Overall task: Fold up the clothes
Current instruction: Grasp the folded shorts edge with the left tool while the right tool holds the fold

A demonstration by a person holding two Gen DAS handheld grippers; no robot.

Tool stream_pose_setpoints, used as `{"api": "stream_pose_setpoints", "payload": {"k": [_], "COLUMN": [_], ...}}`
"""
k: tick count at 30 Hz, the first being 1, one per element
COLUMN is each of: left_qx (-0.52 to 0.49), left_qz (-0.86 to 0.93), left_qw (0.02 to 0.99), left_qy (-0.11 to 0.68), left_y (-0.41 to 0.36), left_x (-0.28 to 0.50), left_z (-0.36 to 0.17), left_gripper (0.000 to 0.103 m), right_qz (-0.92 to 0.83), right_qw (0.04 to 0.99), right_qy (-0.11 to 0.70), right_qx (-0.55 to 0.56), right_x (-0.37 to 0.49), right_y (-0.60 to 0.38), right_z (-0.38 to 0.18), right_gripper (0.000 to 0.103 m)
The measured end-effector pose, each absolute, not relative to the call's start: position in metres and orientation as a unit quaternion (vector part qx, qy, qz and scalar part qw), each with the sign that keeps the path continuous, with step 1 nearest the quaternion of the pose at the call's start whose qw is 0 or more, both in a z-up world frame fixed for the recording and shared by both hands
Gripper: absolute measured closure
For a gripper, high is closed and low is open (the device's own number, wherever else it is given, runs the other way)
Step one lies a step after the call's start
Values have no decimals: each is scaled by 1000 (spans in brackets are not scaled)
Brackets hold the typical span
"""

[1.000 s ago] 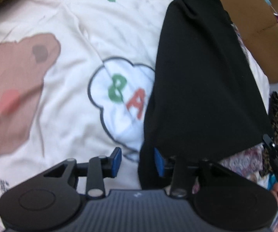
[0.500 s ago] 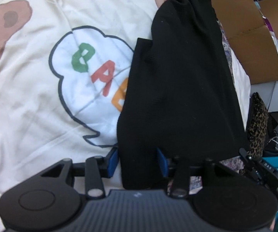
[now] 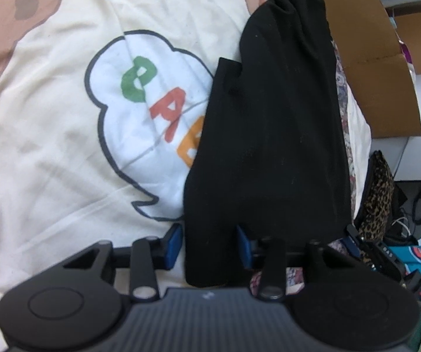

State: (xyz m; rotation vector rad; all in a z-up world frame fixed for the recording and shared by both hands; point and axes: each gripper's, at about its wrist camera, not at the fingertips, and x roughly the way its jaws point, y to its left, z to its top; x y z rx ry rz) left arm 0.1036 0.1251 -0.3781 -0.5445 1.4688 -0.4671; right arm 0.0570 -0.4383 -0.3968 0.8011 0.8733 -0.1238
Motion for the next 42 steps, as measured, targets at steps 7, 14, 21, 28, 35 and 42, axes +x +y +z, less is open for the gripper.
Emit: {"api": "stream_pose_setpoints", "payload": {"k": [7,14,21,28,35,42], "left_qx": [-246,-252,-237,-220,-207,-202], "left_qz": [-210,-213,-238,-260,-256,-251], "left_qw": [682,679,674,663,663,661], "left_qy": [656,656,658,666,673,678], "left_y": [124,115,100,82,73,71], "left_x": [105,106,104,100,97,96], "left_z": [-379,-361,-340,-341,-357,-370], "left_gripper": [92,100,101,101,101,101], "right_qz": [-44,-40,-51,-71,-87,-98], "right_qw": [839,854,858,850,834,828], "right_qy": [396,374,363,364,381,392], "right_qx": [371,359,360,373,389,388], "right_x": [63,57,47,34,25,19], "right_y": [-437,-440,-453,-471,-482,-484], "right_z": [-391,-365,-353,-363,-382,-387], "right_gripper": [100,100,100,100,100,100]}}
